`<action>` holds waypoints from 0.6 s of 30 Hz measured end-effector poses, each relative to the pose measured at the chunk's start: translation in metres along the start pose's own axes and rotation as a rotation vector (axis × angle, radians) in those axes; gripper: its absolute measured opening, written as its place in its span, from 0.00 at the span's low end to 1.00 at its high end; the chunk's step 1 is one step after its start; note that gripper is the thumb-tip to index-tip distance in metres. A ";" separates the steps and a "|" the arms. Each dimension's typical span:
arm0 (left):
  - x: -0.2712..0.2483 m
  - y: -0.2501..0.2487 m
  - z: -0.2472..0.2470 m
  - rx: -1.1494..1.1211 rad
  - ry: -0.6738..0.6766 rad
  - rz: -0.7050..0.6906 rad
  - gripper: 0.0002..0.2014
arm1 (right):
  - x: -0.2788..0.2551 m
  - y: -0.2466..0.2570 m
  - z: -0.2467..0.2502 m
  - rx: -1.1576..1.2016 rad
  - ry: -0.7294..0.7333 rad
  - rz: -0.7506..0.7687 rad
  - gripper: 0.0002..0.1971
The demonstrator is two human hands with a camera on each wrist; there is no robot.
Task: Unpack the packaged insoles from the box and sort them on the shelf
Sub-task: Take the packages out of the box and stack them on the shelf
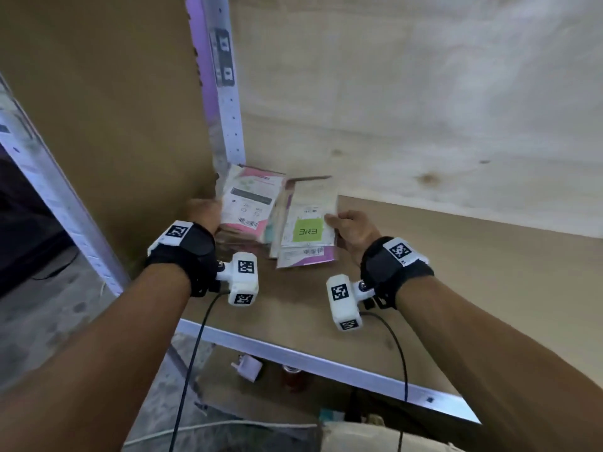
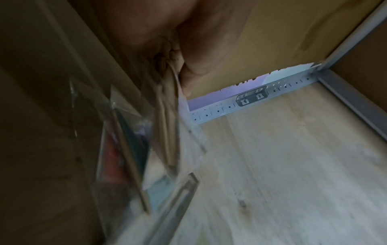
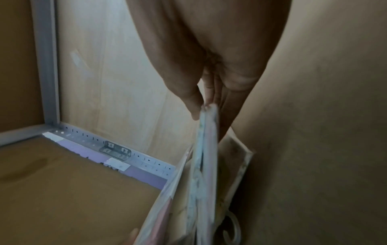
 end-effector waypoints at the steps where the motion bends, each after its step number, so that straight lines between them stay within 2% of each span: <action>1: 0.001 -0.004 -0.001 0.015 -0.015 -0.040 0.18 | 0.008 -0.004 -0.002 -0.048 0.001 0.002 0.05; 4: -0.002 -0.007 -0.004 0.104 -0.079 -0.090 0.13 | 0.020 -0.014 -0.001 -0.187 -0.021 -0.024 0.08; 7: -0.006 -0.001 -0.009 0.320 -0.058 -0.063 0.15 | 0.023 -0.016 0.003 -0.281 -0.041 -0.026 0.11; 12: -0.018 0.000 -0.011 0.473 -0.035 -0.095 0.17 | 0.015 -0.004 0.005 -0.313 0.006 0.025 0.12; 15: -0.042 -0.004 -0.006 0.601 -0.068 -0.130 0.20 | -0.001 0.002 0.013 -0.303 0.020 0.032 0.11; 18: -0.080 -0.017 -0.004 0.636 -0.129 -0.253 0.19 | -0.024 0.006 0.023 -0.294 0.101 0.036 0.10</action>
Point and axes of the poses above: each hand's wrist, its own x-axis towards the middle knuckle, its own z-axis out of the back of the hand, y = z × x, the point moved 8 cm from there along x, towards the middle knuckle, and after that the axes turned 13 degrees about z, right-handed, at the moved point
